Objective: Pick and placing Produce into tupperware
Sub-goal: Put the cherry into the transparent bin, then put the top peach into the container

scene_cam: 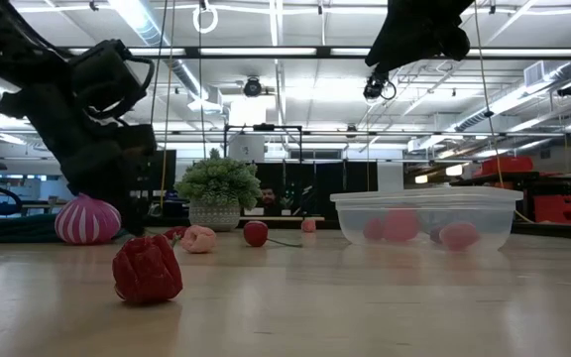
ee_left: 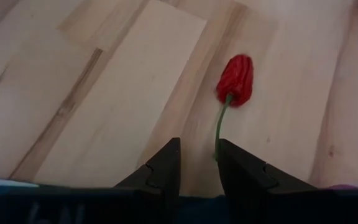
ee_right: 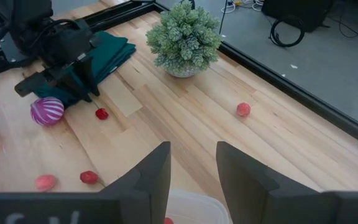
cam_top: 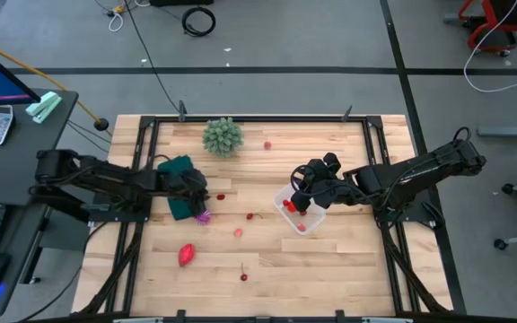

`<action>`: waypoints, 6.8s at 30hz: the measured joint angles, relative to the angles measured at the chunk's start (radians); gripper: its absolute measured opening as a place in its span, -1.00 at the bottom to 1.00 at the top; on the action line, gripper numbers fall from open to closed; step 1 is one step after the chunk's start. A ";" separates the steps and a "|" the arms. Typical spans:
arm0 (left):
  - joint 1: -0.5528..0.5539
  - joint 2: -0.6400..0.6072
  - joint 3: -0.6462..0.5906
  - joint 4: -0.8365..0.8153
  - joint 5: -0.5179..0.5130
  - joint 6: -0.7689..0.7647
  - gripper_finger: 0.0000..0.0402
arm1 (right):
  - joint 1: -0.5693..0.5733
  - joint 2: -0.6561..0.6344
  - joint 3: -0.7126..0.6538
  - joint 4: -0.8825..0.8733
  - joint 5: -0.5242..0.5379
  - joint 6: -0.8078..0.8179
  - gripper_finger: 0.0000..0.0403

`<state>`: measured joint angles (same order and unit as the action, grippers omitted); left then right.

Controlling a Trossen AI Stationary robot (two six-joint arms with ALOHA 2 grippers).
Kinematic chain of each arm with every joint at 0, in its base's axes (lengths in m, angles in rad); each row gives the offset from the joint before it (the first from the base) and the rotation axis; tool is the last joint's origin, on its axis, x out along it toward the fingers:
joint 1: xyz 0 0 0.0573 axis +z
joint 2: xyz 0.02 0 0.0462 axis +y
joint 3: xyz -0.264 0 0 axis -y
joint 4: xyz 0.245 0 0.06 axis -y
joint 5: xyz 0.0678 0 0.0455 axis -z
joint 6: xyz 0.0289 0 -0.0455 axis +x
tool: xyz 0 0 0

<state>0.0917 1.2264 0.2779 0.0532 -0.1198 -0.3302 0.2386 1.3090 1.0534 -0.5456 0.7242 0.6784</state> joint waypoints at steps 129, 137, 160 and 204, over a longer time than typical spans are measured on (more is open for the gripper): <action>0.420 0.568 0.972 -0.101 0.142 0.819 -0.25 | -0.075 0.000 0.000 -0.183 0.055 0.071 -0.32; 0.439 0.715 1.213 -0.379 0.213 0.763 -0.24 | -0.101 0.000 0.000 -0.181 0.056 0.029 -0.32; 0.422 0.967 1.503 -0.768 0.320 0.736 -0.33 | -0.105 0.000 0.000 -0.187 0.044 0.028 -0.32; 0.404 0.049 1.740 -1.115 0.305 0.785 -0.47 | -0.756 0.542 0.027 0.719 -0.952 -0.432 -0.22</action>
<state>0.4961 1.2758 2.0178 -1.0622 0.1848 0.4550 -0.5178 1.8506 1.0806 0.1730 -0.2281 0.2459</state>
